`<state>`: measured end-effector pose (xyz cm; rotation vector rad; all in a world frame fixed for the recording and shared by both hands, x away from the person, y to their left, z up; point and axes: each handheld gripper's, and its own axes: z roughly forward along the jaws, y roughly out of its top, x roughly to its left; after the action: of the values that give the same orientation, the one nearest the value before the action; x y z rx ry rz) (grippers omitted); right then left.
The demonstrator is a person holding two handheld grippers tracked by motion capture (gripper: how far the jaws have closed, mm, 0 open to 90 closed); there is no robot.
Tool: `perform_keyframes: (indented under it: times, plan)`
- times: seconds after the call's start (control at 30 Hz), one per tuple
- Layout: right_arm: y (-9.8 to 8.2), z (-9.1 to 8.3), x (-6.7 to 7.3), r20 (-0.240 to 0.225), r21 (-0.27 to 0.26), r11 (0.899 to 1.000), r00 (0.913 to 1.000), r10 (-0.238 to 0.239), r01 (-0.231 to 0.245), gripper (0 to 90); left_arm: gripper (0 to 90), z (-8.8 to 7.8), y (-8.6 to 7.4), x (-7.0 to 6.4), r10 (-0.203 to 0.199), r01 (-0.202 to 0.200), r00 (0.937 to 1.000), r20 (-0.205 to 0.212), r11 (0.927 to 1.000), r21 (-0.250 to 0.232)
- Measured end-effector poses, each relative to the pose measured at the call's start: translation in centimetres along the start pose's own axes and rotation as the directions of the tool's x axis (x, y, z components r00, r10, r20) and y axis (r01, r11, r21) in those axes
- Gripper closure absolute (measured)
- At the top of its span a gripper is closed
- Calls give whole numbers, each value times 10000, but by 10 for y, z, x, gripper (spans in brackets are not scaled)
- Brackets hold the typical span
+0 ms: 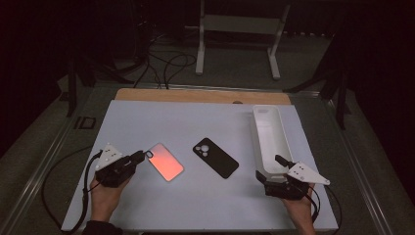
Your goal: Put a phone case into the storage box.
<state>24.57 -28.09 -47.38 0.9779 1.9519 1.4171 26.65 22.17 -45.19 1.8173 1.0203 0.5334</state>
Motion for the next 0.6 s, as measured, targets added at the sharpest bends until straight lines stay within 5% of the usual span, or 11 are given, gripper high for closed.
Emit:
perform_keyframes:
  times: [0.23, 0.6]
  plan:
    - [-1, 1, -1, 67, 1, 10000, 10000, 10, -10, 94, 899, 36, 8, -14, 373, -403, 9979, 531, 9975, 578]
    - [-1, 2, -2, 76, -19, 10000, 10000, -3, 3, 94, 900, 71, 8, -20, 131, -212, 9963, 854, 9953, 948]
